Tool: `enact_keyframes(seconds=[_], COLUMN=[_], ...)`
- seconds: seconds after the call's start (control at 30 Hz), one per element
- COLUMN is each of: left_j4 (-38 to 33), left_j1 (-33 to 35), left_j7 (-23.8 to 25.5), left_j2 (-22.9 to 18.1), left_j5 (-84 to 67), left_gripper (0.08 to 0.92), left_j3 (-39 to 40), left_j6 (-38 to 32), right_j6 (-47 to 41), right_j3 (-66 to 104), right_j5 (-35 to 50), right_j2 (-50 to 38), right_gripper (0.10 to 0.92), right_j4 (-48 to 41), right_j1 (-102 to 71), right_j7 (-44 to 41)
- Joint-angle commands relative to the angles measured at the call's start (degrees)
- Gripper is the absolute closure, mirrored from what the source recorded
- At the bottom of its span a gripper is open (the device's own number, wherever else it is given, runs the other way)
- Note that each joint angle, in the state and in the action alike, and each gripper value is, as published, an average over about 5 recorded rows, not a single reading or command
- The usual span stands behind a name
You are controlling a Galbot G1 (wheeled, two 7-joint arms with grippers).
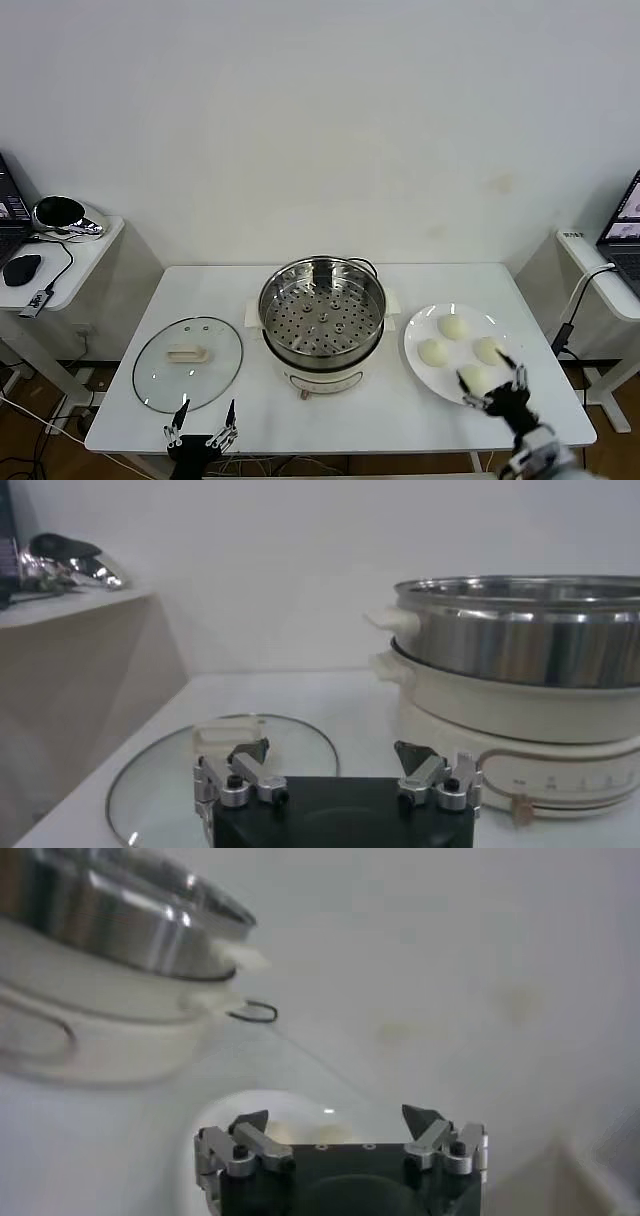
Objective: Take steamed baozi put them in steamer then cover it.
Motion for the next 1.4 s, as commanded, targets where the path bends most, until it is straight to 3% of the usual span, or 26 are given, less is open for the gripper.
enact_keyframes(seconds=[0.03, 0.33, 0.67, 1.07, 1.4], left_j4=[-0.1, -0.3, 0.1, 0.6, 0.7], left_j1=[0.2, 0.9, 0.8, -0.1, -0.2], left_j7=[0.6, 0.5, 0.5, 0.7, 0.8], left_j2=[-0.1, -1.3, -1.6, -1.6, -1.3], left_j5=[1.5, 4.3, 6.2, 7.9, 9.3], left_gripper=[0.177, 0.177, 0.177, 0.177, 0.177], left_j3=[-0.3, -0.3, -1.4, -2.8, -4.1], left_j6=[0.2, -2.0, -2.0, -2.9, -3.8], right_j6=[-3.8, -1.9, 1.5, 4.3, 6.4], right_j3=[0.9, -24.0, -54.0, -64.8, -67.5], right_j5=[-7.7, -10.5, -9.0, -9.6, -12.1], right_j2=[-13.6, -19.5, -13.4, -1.4, 5.5], right_gripper=[0.203, 0.203, 0.203, 0.203, 0.203], right_j4=[-3.8, -16.1, -33.1, -47.9, -55.4], right_j1=[9.1, 34.5, 62.1, 70.5, 73.5], right_j7=[-8.7, -28.0, -40.1, -41.3, -41.9])
